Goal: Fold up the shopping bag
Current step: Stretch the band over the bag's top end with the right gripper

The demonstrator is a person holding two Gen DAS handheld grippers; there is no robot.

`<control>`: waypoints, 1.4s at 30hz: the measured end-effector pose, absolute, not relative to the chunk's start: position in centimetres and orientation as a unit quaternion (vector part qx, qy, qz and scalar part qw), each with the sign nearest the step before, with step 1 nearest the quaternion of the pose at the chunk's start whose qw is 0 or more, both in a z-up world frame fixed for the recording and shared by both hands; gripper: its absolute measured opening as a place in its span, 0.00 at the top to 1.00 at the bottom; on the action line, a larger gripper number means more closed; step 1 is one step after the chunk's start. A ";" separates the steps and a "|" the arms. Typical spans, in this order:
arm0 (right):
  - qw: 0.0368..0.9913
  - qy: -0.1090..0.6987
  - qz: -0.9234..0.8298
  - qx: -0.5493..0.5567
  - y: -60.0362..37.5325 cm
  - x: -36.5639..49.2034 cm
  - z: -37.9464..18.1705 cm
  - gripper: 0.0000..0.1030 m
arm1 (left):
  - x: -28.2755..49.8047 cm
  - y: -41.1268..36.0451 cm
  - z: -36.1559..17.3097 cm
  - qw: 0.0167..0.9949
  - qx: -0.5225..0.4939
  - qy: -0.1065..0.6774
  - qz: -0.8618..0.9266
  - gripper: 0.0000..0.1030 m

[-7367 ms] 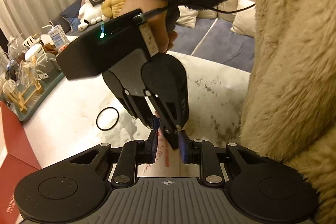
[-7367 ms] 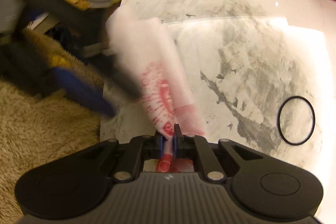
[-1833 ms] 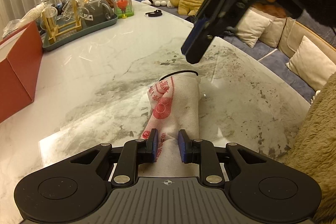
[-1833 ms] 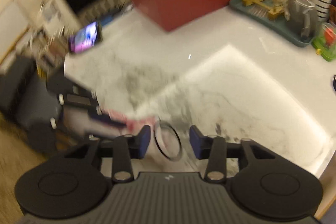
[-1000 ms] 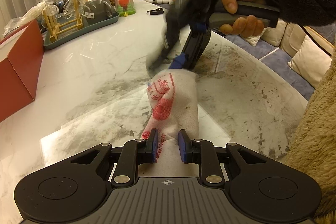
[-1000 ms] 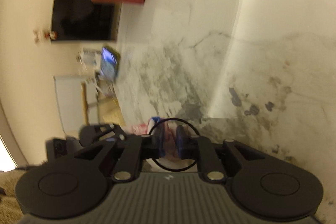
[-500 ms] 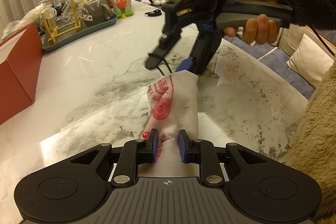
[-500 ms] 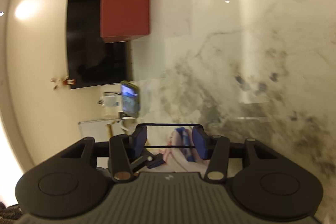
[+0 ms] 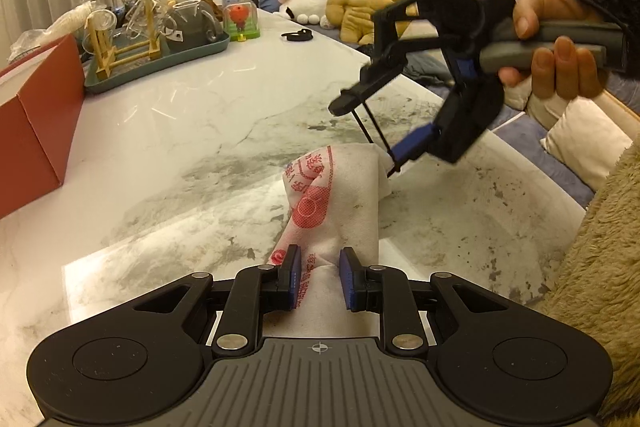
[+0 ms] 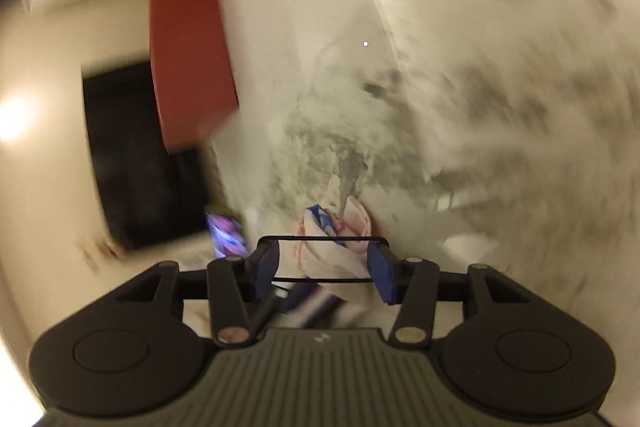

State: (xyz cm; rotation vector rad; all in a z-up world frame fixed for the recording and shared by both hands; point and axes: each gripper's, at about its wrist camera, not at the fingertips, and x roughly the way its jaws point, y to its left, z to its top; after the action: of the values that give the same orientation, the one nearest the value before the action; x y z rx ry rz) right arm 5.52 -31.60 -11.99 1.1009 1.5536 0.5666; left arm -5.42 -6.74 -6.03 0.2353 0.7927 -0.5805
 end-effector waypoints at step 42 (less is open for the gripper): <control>0.466 0.826 0.312 0.054 -15.8 14.3 -10.2 0.51 | -6.0 -4.9 -7.3 0.886 0.059 0.359 -0.288 0.79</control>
State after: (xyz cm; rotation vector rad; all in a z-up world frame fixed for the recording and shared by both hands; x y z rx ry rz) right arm 14.30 -15.81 -10.16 0.1315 2.0278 0.7649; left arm -6.00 -4.90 -7.26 0.1232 0.7458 -0.5984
